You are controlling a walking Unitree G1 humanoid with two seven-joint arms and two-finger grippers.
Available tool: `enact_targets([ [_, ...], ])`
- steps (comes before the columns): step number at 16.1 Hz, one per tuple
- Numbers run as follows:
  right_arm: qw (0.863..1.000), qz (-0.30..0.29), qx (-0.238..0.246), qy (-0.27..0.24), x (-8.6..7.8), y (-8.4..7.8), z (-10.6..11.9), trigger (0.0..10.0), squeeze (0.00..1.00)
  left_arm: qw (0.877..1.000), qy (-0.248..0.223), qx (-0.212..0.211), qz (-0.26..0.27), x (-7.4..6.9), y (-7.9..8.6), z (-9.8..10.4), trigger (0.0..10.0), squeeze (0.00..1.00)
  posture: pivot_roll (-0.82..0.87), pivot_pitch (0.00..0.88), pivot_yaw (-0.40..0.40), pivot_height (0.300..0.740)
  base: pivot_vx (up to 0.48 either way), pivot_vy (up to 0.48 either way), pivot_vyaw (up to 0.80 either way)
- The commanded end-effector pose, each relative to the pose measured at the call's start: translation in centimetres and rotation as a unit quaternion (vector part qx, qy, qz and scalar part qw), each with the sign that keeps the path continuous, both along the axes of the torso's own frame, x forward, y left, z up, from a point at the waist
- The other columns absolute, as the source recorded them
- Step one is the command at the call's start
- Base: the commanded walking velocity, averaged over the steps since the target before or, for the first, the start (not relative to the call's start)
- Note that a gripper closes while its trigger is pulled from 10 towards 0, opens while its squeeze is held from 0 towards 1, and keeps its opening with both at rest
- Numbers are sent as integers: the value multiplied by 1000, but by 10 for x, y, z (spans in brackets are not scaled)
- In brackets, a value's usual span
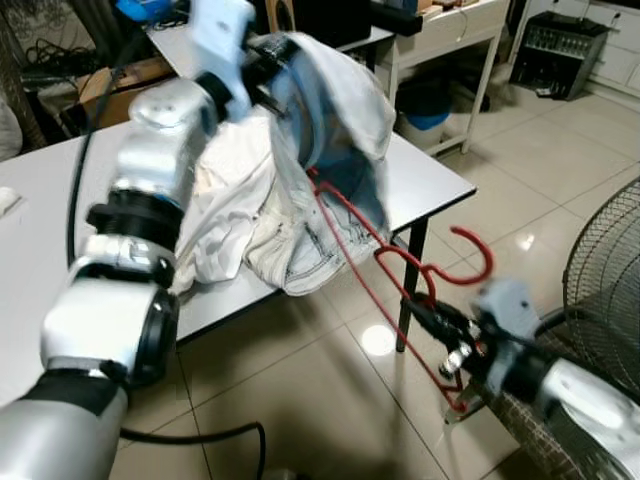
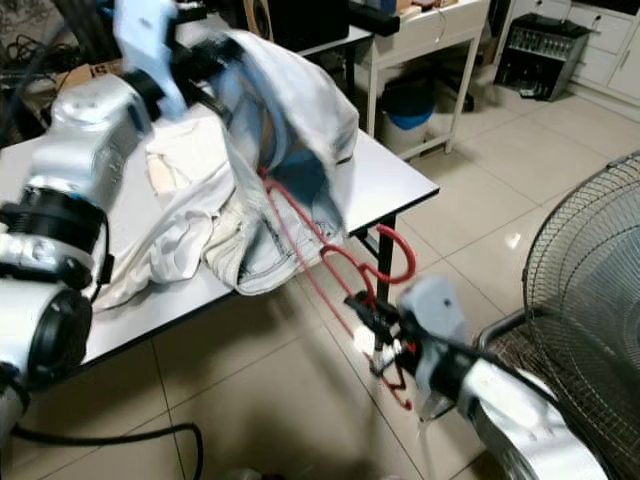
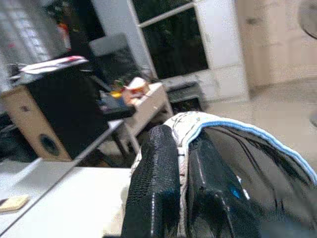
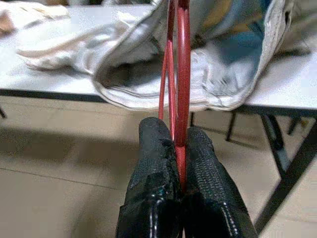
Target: Hang hanger
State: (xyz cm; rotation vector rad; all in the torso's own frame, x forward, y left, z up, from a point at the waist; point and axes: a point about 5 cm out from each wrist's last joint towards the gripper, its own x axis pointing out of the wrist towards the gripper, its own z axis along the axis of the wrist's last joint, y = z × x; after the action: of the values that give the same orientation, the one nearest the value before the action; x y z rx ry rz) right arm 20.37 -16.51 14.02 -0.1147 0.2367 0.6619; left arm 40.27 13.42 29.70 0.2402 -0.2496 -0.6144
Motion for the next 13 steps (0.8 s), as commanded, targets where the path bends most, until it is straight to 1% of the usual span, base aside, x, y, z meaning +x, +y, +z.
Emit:
enact_targets([
  [1,1000,-13,3,-9,6,0,3,10000,0,998,-14,-23,52,3,20,13,0,0,-131,0,140,740,0,0,0],
  [2,1000,-7,18,-22,7,2,10,10000,0,990,-62,-59,114,4,44,37,0,0,-128,0,138,740,0,0,0],
  [3,999,3,32,-39,6,4,17,10000,0,967,-146,-148,150,-6,68,82,0,0,-123,0,136,740,0,0,0],
  [4,998,7,41,-49,6,4,21,10000,0,946,-199,-212,144,-18,80,111,0,0,-123,0,136,740,0,0,0],
  [5,997,6,52,-57,6,4,24,10000,0,937,-230,-225,138,-28,89,130,0,0,-116,0,133,740,0,0,0],
  [6,996,-6,63,-69,8,4,27,10000,0,930,-257,-233,121,-36,91,142,0,0,-112,0,132,740,0,0,0],
  [7,995,-18,69,-77,11,4,29,10000,0,925,-260,-263,88,-40,85,143,0,0,-112,0,131,740,0,0,0],
  [8,994,-26,72,-82,13,4,30,10000,0,930,-244,-264,76,-37,79,132,0,0,-108,0,129,740,0,0,0],
  [9,992,-34,81,-90,14,5,32,10000,0,940,-216,-246,95,-28,75,112,0,0,-111,0,131,740,0,0,0],
  [10,990,-45,90,-98,16,4,34,10000,0,947,-165,-244,128,-16,76,85,0,0,-111,0,131,740,0,0,0],
  [11,989,-51,93,-99,16,4,35,10000,0,961,-110,-201,157,-7,74,59,0,0,-113,0,133,740,0,0,0],
  [12,990,-55,88,-96,15,3,33,10000,0,971,-74,-159,162,-3,69,37,0,0,-114,0,135,740,0,0,0],
  [13,991,-54,82,-92,14,3,31,10000,0,973,-60,-167,147,-3,65,31,0,0,-120,0,139,740,0,0,0],
])
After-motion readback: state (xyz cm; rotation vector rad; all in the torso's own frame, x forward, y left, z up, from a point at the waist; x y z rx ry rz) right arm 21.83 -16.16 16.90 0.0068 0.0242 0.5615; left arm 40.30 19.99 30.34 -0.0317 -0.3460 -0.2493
